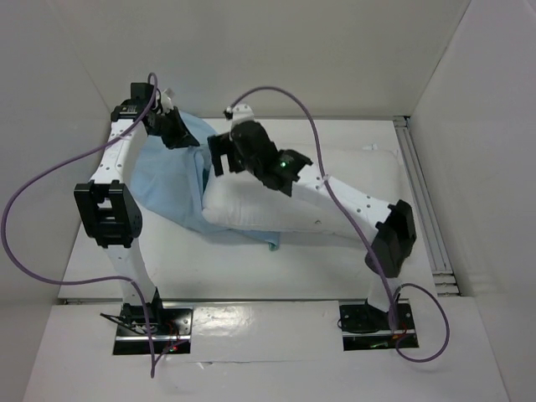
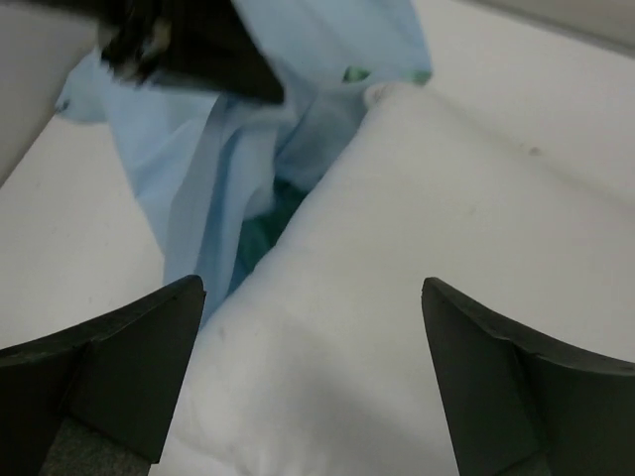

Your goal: Put the pillow into the pillowcase

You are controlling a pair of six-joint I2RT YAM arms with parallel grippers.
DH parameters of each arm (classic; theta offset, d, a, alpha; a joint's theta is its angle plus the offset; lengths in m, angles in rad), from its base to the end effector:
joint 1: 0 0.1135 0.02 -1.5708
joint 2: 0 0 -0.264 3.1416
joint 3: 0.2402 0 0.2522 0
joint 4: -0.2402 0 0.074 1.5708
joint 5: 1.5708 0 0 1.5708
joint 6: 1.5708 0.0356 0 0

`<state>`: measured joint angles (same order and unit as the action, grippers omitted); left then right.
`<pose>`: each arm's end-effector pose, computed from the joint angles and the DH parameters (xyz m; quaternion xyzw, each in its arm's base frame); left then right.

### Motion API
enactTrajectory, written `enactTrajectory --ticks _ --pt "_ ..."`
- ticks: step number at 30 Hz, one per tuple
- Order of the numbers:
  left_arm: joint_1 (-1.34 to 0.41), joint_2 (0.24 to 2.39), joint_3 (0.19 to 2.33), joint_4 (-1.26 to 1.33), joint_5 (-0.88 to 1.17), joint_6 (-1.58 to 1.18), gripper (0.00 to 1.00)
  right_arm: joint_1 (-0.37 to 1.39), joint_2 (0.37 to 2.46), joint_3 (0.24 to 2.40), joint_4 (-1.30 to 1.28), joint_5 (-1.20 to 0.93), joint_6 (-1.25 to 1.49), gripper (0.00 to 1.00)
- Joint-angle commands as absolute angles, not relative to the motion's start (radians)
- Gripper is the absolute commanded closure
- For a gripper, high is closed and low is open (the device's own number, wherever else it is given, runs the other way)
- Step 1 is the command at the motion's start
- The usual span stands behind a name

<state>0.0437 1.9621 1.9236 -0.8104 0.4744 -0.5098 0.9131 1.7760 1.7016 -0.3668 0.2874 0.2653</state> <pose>0.4379 0.0029 0.3288 -0.1686 0.8974 -0.2932 0.2832 0.2649 0.3265 0.3674 -0.1934 0.8169 0.1938 0.5076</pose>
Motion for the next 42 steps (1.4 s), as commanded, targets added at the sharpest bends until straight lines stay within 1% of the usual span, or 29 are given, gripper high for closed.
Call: enactTrajectory --ticks 1,2,3,4,6,8,11,12,13,15,16,18,19,20,22,24,26,29,34,38,42 --pt "0.049 1.971 1.927 -0.765 0.497 -0.532 1.0 0.851 2.001 1.941 -0.57 0.324 0.255 0.03" --pt "0.049 1.971 1.927 -0.765 0.497 -0.532 1.0 0.851 2.064 2.022 -0.653 0.324 0.255 0.01" --pt "0.049 1.971 1.937 -0.765 0.497 -0.532 1.0 0.838 2.125 2.187 -0.693 0.313 0.255 0.0" --pt "0.049 1.982 1.937 -0.765 0.497 -0.532 1.0 0.838 2.248 2.272 -0.734 0.313 0.255 0.0" --pt "0.049 1.993 1.957 -0.765 0.497 -0.541 1.0 0.828 2.348 2.465 -0.824 0.301 0.255 0.0" --pt "0.049 2.005 1.968 -0.765 0.497 -0.541 1.0 0.828 2.405 2.471 -0.818 0.258 0.267 0.0" --pt "0.049 2.014 1.979 -0.765 0.497 -0.541 1.0 0.805 2.375 2.352 -0.721 0.19 0.298 0.0" --pt "0.049 2.014 1.979 -0.765 0.497 -0.541 1.0 0.795 2.364 2.294 -0.709 0.18 0.311 0.13" --pt "0.049 2.014 1.979 -0.765 0.497 -0.532 1.0 0.785 2.355 2.278 -0.7 0.167 0.311 0.31" --pt "0.049 2.023 1.979 -0.765 0.497 -0.52 1.0 0.785 2.318 2.234 -0.678 0.143 0.311 0.79" --pt "0.049 2.023 1.979 -0.765 0.497 -0.52 1.0 0.785 2.297 2.212 -0.666 0.143 0.311 1.0" --pt "0.058 2.023 1.991 -0.779 0.497 -0.506 1.0 0.785 2.199 2.137 -0.594 0.143 0.301 1.0" --pt "0.058 2.023 1.991 -0.788 0.508 -0.497 1.0 0.785 2.159 2.049 -0.568 0.143 0.301 1.0" --pt "0.069 2.023 2.0 -0.788 0.518 -0.488 1.0 0.785 2.078 2.002 -0.542 0.134 0.301 1.0" --pt "0.078 2.023 2.014 -0.799 0.529 -0.479 1.0 0.785 2.001 1.877 -0.474 0.123 0.29 1.0" --pt "0.078 2.023 2.028 -0.808 0.538 -0.479 1.0 0.796 1.913 1.812 -0.459 0.109 0.281 1.0" --pt "0.078 2.034 2.04 -0.808 0.566 -0.469 1.0 0.808 1.879 1.747 -0.448 0.1 0.272 1.0" --pt "0.078 2.034 2.049 -0.808 0.62 -0.469 1.0 0.848 1.868 1.72 -0.448 0.091 0.262 1.0" --pt "0.043 2.034 2.049 -0.79 0.629 -0.46 1.0 0.929 1.893 1.709 -0.413 0.081 0.238 1.0" --pt "0.032 2.045 2.06 -0.79 0.67 -0.433 1.0 0.977 1.948 1.764 -0.425 0.112 0.213 1.0" --pt "0.012 2.023 2.06 -0.853 0.68 -0.356 1.0 0.977 1.994 1.828 -0.425 0.112 0.192 1.0"
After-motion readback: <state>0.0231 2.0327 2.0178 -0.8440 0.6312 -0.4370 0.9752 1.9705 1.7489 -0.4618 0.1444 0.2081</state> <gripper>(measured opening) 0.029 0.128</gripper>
